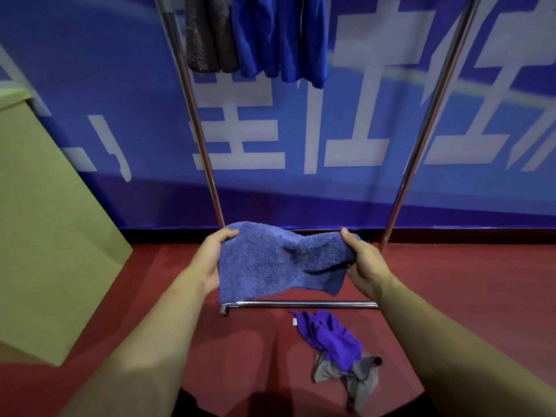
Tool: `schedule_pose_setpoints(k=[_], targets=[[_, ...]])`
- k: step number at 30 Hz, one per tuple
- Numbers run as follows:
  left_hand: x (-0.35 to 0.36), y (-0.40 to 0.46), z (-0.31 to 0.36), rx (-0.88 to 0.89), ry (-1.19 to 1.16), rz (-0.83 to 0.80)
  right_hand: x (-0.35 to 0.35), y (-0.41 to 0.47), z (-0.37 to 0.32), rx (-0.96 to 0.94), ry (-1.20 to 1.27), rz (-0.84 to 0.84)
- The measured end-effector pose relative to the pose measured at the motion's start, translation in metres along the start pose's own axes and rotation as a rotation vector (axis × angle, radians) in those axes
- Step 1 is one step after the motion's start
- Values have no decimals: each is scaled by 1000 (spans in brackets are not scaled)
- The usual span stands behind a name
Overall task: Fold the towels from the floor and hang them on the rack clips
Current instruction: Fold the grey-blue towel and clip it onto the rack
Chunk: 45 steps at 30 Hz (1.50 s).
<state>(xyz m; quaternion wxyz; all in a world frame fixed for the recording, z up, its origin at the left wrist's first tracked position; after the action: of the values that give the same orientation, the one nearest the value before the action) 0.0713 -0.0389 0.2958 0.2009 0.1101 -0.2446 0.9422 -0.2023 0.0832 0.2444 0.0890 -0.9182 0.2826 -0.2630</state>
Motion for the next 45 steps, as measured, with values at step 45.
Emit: schedule_pose_setpoints(k=[45], targets=[[3,3,2,666,229,291,8,-26,-54,-587,-402,263]])
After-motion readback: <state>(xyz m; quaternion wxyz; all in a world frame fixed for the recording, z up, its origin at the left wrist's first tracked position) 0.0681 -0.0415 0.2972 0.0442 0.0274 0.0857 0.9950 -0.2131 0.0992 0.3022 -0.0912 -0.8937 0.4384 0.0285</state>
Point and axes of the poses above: each hand's wrist, its own y-axis towards the middle knuckle, its own x-axis out of the palm, z = x × y, the point moved 1 cm from there along y, towards the middle knuckle
